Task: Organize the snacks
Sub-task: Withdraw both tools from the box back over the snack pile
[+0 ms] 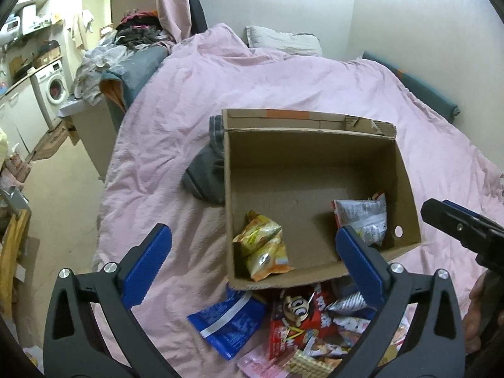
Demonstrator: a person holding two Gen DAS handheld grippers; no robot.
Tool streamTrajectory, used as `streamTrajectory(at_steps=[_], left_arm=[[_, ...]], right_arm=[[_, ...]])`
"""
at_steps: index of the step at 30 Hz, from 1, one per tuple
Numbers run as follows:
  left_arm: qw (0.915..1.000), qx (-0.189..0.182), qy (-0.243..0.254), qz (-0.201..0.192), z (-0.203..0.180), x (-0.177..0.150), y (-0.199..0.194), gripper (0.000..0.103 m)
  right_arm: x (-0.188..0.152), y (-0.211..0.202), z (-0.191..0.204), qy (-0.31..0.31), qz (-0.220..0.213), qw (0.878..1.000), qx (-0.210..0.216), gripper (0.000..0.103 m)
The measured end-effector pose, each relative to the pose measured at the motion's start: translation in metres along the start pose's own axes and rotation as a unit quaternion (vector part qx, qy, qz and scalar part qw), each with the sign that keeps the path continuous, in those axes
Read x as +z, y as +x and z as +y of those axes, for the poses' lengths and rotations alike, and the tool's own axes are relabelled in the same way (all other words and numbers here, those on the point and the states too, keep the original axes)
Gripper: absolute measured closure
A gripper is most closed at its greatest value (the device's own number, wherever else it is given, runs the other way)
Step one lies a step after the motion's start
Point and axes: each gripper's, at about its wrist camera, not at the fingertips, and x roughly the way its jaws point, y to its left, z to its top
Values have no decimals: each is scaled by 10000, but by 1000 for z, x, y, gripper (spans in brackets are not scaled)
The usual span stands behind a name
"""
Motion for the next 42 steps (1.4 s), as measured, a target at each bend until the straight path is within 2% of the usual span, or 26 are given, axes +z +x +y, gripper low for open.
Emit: streamTrajectory(at_steps=[13,33,38,42], left_arm=[[9998,21,43,170,5,-24,-22,0],[9984,-36,-150,537,8,-66,-41,0],[9977,-39,-147,659,5,-73,-39,0],[9971,18,-187,739,7,-76,-35,0]], right_arm=[[-24,-17,-4,183,173,9997,-43,13],[-75,-31,2,166,564,9983,-53,13],[-81,-25,2,159,741,9971,-71,13],[-84,-18,-10,464,912,9947,-26,13]])
